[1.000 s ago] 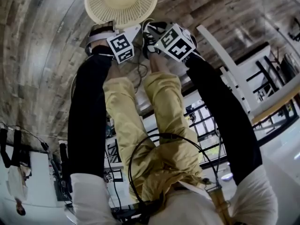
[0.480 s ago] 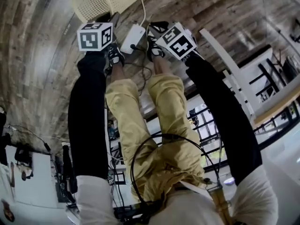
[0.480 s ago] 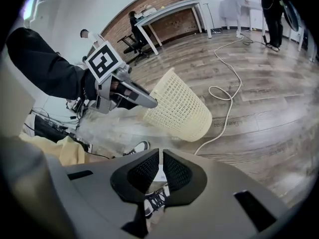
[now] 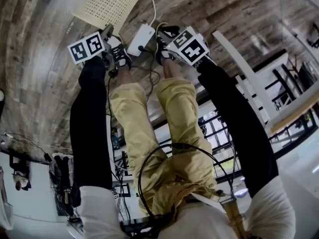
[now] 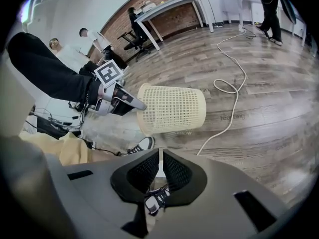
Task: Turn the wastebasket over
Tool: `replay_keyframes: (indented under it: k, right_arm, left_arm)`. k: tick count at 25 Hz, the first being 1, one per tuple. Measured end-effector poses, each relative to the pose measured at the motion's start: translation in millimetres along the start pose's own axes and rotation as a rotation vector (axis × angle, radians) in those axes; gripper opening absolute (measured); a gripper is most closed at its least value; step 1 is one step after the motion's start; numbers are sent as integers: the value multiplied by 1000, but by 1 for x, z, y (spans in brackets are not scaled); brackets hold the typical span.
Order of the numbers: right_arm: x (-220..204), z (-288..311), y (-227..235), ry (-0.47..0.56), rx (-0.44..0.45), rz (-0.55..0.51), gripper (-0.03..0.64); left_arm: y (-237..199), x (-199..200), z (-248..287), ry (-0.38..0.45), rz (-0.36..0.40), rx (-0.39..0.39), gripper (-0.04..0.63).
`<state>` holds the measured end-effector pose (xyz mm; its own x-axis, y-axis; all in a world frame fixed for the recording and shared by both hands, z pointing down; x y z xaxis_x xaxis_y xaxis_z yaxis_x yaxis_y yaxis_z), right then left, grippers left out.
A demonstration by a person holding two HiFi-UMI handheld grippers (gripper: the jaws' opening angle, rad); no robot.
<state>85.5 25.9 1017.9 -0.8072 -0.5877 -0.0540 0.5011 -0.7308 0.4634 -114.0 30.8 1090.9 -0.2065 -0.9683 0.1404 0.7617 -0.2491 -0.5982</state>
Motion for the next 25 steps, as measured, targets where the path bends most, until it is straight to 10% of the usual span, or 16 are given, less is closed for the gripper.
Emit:
replay_keyframes:
  k: [19, 25]
  right_arm:
    - [6, 8, -27, -4, 14, -11, 26]
    - [4, 6, -31, -2, 3, -12, 26]
  left_arm:
    - [-38, -31, 16, -210, -193, 96, 78]
    - [-45, -40, 9, -258, -170, 132, 198]
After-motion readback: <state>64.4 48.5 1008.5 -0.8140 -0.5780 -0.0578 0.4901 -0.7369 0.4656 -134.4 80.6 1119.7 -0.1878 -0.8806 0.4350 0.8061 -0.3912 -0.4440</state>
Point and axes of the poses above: the fingertips, and each gripper's own axes: z forward along the fingers, y to its right, x out of its top, the point moved 2 cm from there along -z, backward along the fingers, and after that the axes turned 12 degrees about -y, right-handed, at the moved point
